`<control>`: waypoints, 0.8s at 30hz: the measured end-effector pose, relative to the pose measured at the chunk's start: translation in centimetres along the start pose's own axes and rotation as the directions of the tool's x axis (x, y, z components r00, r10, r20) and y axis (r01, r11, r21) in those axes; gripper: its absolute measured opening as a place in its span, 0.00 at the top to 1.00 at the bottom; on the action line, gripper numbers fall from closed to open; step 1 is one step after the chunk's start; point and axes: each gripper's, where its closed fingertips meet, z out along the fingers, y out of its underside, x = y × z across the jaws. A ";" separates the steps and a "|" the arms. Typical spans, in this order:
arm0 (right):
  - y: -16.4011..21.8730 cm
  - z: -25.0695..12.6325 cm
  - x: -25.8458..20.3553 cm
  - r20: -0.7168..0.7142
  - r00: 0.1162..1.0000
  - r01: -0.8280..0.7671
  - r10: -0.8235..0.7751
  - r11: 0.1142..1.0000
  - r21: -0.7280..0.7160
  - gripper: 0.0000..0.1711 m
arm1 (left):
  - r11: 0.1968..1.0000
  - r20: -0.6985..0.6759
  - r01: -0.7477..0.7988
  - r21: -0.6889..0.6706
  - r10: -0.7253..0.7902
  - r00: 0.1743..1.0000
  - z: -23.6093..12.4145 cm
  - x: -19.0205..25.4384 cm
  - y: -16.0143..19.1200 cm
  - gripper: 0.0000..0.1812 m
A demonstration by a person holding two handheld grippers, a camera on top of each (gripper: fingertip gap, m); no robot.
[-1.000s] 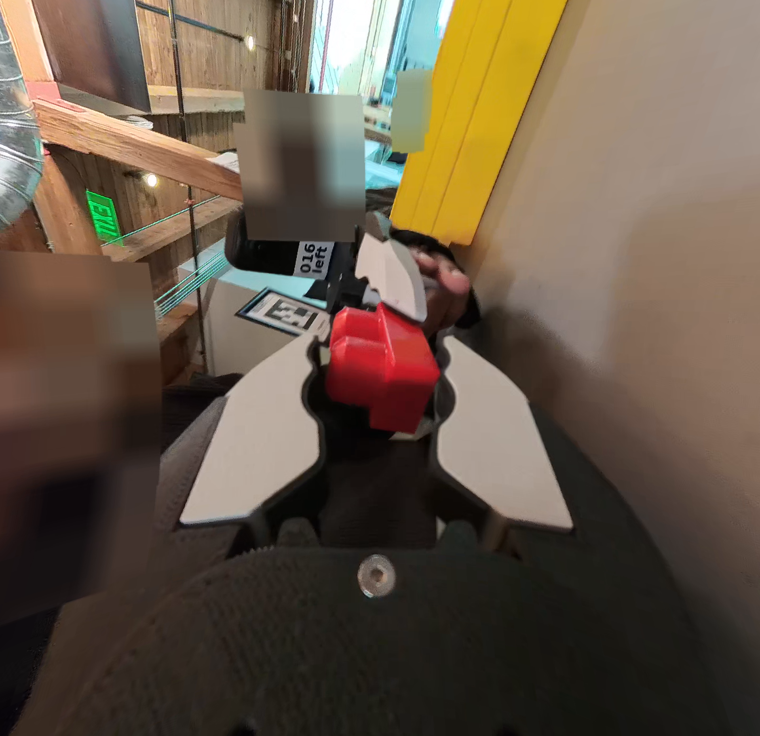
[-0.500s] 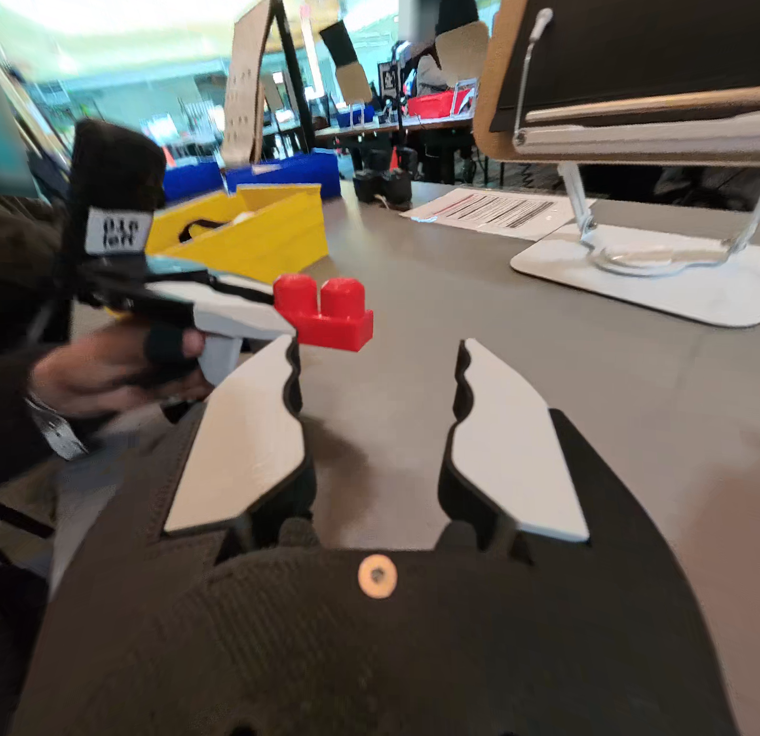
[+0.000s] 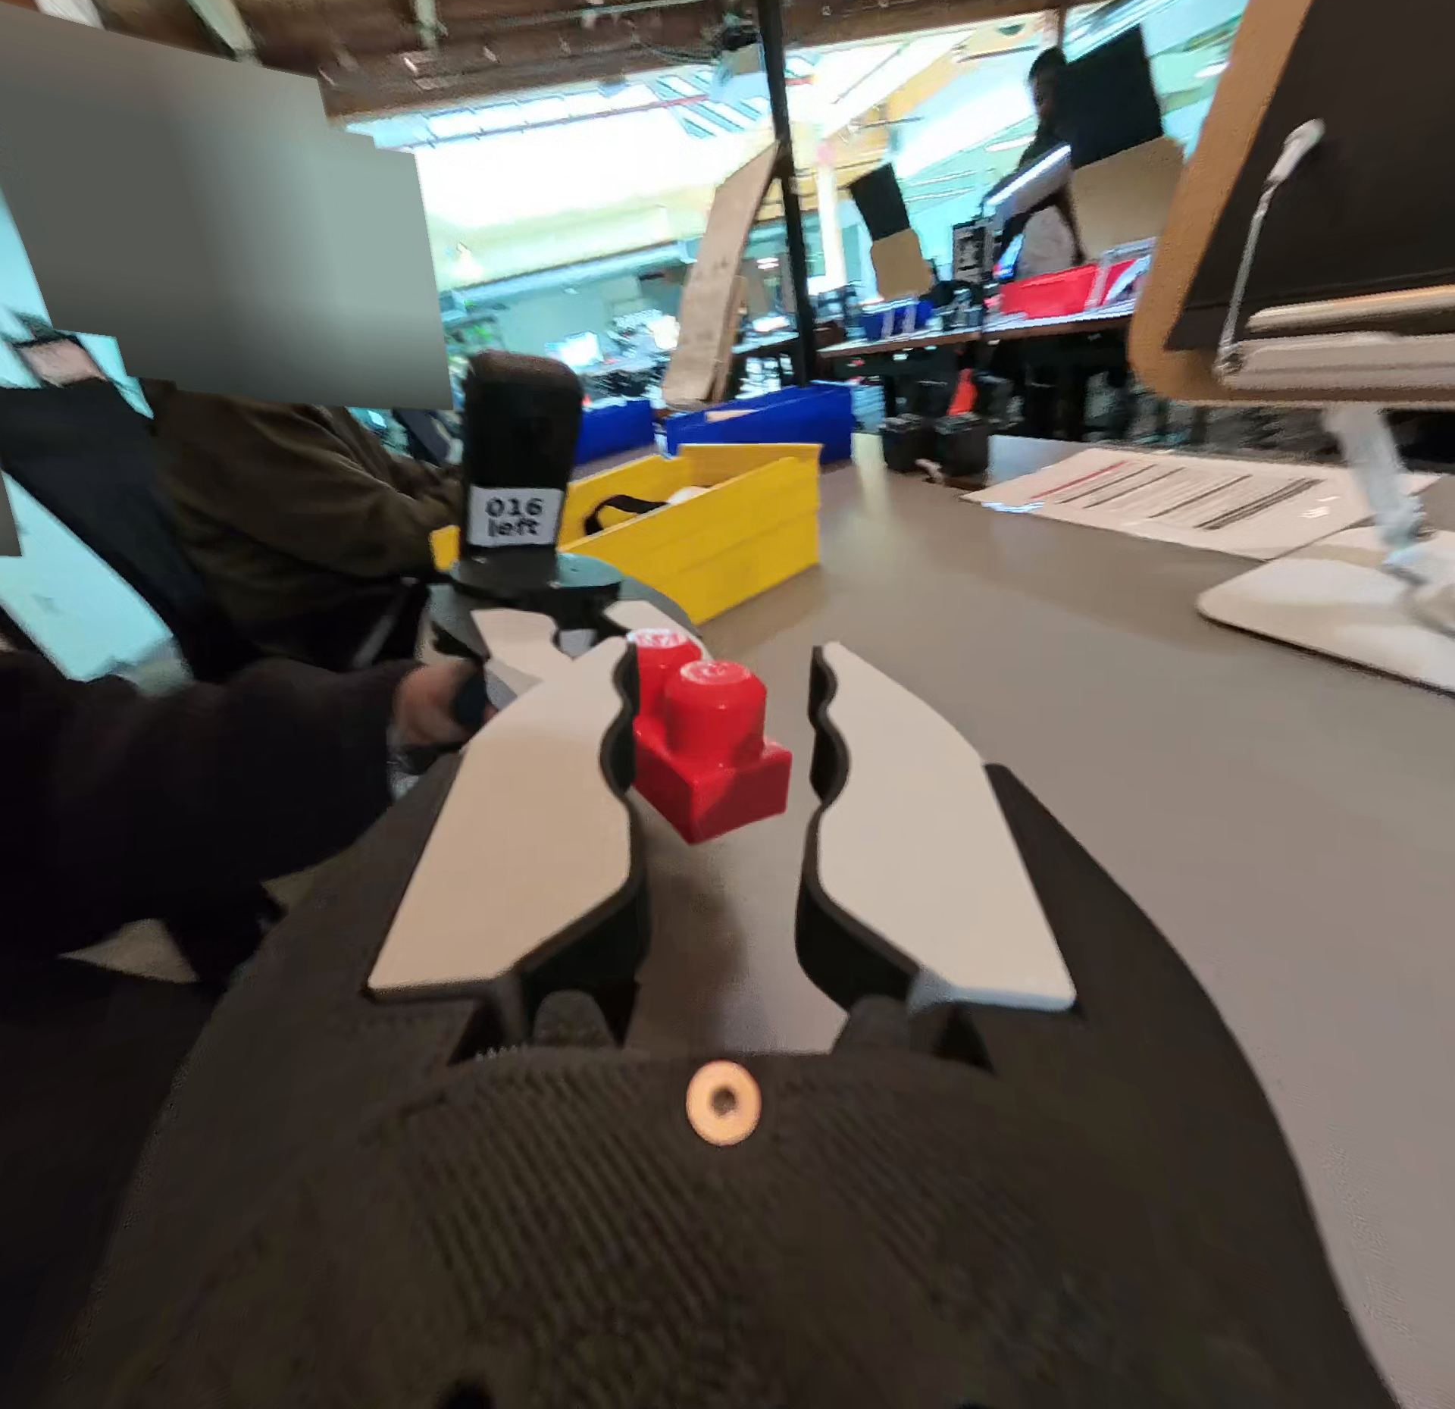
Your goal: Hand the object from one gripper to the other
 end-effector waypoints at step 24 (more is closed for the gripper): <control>0.1 -0.4 0.8 -0.036 0.999 0.032 -0.033 0.999 -0.039 0.83 | 0.907 -0.164 0.415 0.075 -0.399 0.902 -0.4 -0.8 -0.7 0.57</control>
